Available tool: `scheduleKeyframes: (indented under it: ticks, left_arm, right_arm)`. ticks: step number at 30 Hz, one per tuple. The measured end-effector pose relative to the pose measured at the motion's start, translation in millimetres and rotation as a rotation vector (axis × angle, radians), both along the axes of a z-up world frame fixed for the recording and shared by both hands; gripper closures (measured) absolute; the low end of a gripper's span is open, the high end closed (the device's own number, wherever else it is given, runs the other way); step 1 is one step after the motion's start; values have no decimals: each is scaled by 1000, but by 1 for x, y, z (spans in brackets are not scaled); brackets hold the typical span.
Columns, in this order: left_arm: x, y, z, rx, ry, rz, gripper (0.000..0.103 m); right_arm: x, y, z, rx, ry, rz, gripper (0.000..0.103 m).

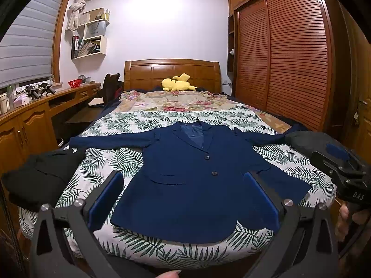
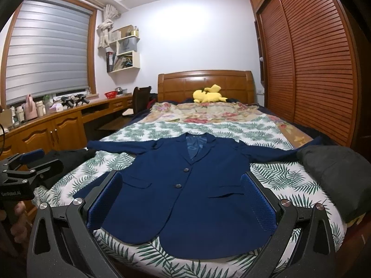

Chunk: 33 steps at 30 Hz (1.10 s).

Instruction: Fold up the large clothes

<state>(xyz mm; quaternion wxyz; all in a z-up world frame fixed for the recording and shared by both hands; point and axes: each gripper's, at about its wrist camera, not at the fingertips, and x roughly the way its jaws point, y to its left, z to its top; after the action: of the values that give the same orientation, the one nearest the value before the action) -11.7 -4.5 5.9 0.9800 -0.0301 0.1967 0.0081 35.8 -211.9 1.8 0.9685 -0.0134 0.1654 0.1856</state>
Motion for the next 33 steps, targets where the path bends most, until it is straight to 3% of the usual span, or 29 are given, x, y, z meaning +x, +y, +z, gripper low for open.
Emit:
scheduleKeyframes:
  ticks: [33]
  left_arm:
    - [0,0,1,2,1,8,0]
  right_arm:
    - [-7,10,-1,2,1,0,0]
